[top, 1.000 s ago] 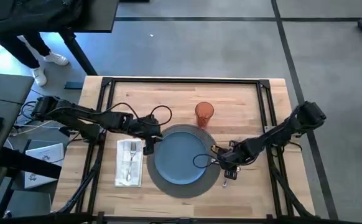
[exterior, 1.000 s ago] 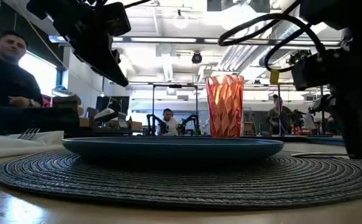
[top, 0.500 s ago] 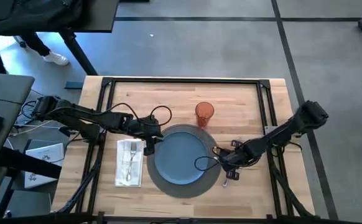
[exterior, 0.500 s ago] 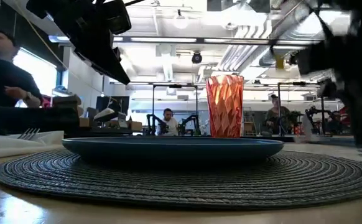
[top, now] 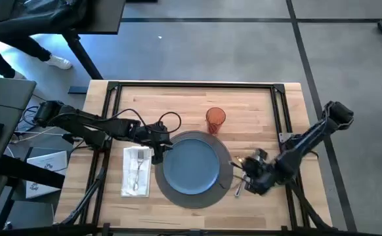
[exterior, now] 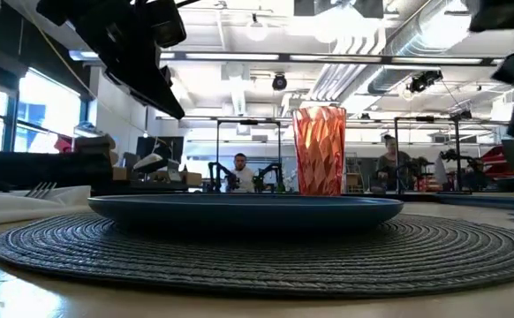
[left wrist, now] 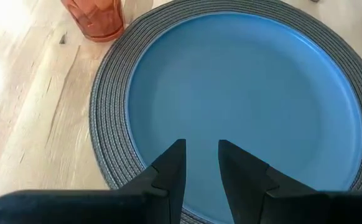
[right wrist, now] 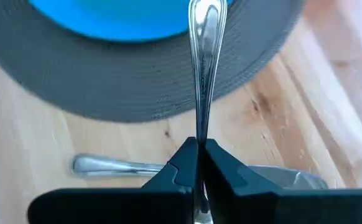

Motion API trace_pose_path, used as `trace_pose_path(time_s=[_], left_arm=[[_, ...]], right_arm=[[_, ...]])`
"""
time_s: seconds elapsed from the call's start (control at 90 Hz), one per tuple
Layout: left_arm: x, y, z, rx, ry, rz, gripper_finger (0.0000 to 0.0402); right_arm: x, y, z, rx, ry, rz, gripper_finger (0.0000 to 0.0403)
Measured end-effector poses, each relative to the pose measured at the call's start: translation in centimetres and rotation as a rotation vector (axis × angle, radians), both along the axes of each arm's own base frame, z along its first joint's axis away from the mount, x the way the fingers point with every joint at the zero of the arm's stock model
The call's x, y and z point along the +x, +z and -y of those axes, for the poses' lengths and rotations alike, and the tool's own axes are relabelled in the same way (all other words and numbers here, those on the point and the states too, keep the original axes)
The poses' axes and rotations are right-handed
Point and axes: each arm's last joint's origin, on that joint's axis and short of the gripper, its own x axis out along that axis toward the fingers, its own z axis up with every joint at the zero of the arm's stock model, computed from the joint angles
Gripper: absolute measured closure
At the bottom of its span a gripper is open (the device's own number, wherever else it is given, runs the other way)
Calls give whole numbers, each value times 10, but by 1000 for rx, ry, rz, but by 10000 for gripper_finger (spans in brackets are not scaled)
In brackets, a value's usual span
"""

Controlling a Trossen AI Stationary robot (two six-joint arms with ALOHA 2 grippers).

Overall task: Set table place
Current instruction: Adjust the silver spoon

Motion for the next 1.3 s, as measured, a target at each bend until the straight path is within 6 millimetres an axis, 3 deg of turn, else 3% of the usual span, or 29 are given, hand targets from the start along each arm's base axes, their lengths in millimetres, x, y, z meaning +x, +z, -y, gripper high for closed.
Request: trace_pose_path(time_s=[0.133,0.3,0.5,0.644,0.8,1.044,1.3], left_arm=[[1,2,2,-2,-8,23,323],[8,11,9,-35,-29,145,323],[22,27,35,-75,-16,408,323],[40,21,57,-63,-17,545,323],[76,13,71,-109,-26,637,323],[138,0,70,-187,-56,508,286],[153,7,62,-198,-4,453,247]], right_arm=[[-13,-13,-18,-111,-70,141,403],[-14,-34,-30,-261,-77,254,403],[-7,-35,-33,-383,-54,418,403],[2,-33,-34,-450,-22,459,403],[15,-31,-34,-509,27,445,403],[30,-31,-28,-539,97,357,403],[32,-32,-26,-548,114,331,403]])
